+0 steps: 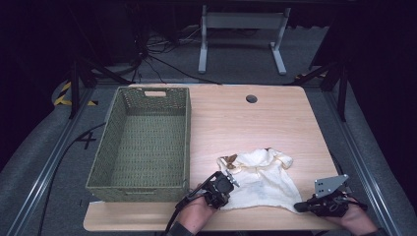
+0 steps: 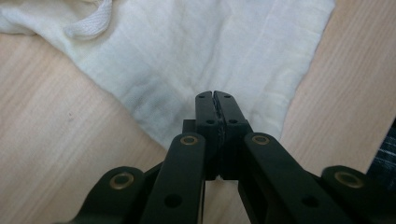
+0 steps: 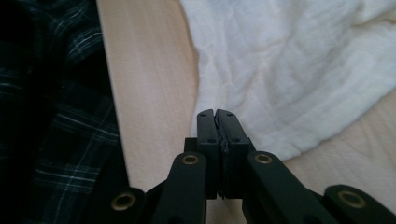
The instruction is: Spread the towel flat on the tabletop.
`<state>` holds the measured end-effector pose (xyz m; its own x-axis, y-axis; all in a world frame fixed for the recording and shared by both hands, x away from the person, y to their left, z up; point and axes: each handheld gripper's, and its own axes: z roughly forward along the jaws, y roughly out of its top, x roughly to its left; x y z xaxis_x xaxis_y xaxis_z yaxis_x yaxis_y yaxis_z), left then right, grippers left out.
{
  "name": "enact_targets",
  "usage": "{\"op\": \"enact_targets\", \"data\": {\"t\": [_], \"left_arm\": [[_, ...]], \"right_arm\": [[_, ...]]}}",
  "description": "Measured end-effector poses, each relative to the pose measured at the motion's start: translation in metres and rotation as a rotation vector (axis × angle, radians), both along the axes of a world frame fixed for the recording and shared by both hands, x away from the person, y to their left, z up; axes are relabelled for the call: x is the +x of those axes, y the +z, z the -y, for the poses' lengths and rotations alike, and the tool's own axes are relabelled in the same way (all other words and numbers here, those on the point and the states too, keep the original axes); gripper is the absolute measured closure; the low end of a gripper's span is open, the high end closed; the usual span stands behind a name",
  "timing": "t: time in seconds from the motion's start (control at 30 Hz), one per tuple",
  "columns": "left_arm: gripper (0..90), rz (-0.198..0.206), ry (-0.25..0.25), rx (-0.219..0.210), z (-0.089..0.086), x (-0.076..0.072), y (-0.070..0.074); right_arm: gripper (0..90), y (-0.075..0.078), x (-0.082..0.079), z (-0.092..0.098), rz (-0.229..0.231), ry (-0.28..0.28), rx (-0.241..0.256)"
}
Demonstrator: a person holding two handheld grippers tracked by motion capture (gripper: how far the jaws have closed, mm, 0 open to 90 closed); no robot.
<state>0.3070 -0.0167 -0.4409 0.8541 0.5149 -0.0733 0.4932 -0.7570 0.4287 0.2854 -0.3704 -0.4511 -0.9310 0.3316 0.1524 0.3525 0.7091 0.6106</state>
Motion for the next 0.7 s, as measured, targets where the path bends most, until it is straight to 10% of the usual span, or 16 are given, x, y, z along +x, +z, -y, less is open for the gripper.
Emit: {"op": "enact_targets", "data": {"t": [0.2,0.7], "left_arm": [[88.8,-0.021,0.003,-0.02,-0.005,-0.003,0.0],[74.9,0.168,0.152,-0.062,0.016,0.037,0.012]], "right_arm": [[84.4,0.0,-0.003,-0.001,-0.007,0.003,0.015],[78.4,0.011,0.039,-0.001,0.097,-0.189,0.004]]}}
